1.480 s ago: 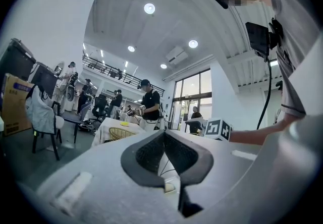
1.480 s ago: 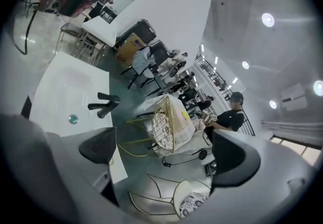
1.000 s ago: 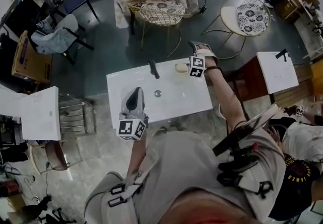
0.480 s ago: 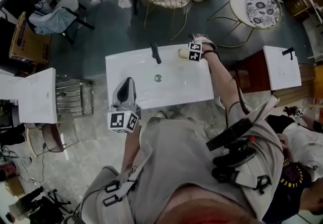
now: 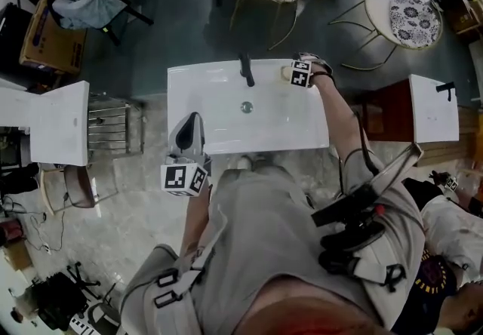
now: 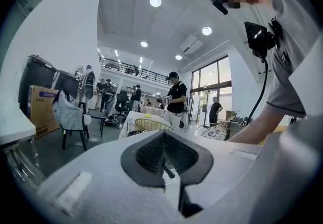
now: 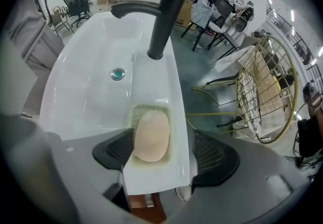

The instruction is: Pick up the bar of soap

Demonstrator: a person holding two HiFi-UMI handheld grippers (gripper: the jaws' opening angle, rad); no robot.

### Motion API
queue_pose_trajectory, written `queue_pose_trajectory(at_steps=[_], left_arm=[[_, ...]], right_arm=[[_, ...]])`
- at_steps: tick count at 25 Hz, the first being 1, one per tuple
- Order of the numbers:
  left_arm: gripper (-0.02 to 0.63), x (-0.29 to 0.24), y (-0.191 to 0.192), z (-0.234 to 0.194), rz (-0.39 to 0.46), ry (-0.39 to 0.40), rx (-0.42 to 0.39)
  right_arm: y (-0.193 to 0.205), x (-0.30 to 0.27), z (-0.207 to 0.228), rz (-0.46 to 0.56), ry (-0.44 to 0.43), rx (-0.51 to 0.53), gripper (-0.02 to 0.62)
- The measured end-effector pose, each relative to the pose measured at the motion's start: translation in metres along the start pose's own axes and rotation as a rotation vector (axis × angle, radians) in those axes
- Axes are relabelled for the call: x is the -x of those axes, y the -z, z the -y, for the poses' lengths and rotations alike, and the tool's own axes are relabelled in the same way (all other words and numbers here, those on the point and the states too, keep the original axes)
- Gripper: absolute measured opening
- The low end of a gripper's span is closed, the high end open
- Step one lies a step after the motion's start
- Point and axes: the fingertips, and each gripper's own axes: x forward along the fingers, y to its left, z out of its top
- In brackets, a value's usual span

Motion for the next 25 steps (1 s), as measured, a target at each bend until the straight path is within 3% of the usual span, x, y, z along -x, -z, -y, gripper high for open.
queue_pose_trajectory(at_steps=[8,16,17,25], left_arm=[[0.0,-0.001,0.012,0.0,-0.031,0.01,0.002],[0.0,-0.004,0.021,-0.002,-0.058,0.02,0.003],[0.0,-0.004,0.023,-0.002,-0.059,0.02,0.005],[0.0,-0.007,0.025,-0.004,-0.063,0.039,0.006]], right_arm=[[-0.003,-0.024,-0.006,-0.008,-0.037,-0.02,0.342],[-0.004,-0.032,-0.005,0.0,-0.137,-0.1,0.319],[-0.004,-0.029,-0.005,-0.003,-0.151,-0.108,0.276],[-0.007,-0.027,-0.01,0.041,-0.164,-0.097,0.268]])
